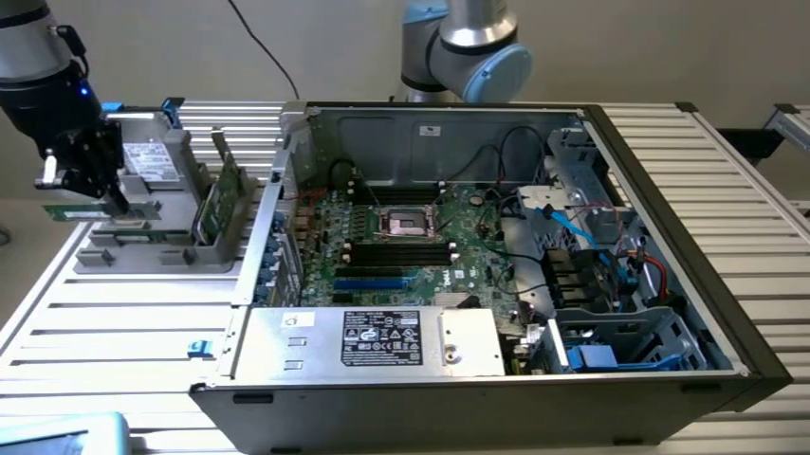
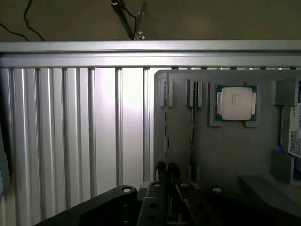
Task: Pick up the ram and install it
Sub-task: 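Pick up the ram and move it above insertion slot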
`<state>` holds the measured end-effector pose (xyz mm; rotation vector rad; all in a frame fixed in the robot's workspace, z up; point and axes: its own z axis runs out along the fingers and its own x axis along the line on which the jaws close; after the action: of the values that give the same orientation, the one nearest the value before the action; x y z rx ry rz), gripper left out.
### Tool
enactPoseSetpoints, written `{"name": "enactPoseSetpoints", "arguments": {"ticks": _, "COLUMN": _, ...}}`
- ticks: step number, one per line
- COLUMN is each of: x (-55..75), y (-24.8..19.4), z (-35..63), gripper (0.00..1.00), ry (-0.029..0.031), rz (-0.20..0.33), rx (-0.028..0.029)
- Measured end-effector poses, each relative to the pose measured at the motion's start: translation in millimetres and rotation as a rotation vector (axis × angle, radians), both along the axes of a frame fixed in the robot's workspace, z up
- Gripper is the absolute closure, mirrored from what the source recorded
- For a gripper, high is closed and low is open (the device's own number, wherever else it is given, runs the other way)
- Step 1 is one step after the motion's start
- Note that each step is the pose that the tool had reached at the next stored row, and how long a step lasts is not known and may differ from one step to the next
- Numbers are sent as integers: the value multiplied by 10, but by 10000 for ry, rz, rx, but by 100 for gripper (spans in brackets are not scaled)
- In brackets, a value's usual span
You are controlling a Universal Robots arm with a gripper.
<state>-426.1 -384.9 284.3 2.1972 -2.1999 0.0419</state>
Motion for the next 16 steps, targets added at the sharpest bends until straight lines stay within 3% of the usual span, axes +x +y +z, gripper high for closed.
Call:
{"name": "enactPoseSetpoints", "arguments": {"ticks": 7, "x": 46, "y": 0, "z": 323, "gripper": 87, "ry": 1, "rz": 31, "rx": -3}}
{"name": "enactPoseSetpoints", "arguments": {"ticks": 16, "x": 306, "y": -4, "z": 647, "gripper": 87, "ry": 0, "rz": 32, "rx": 6}}
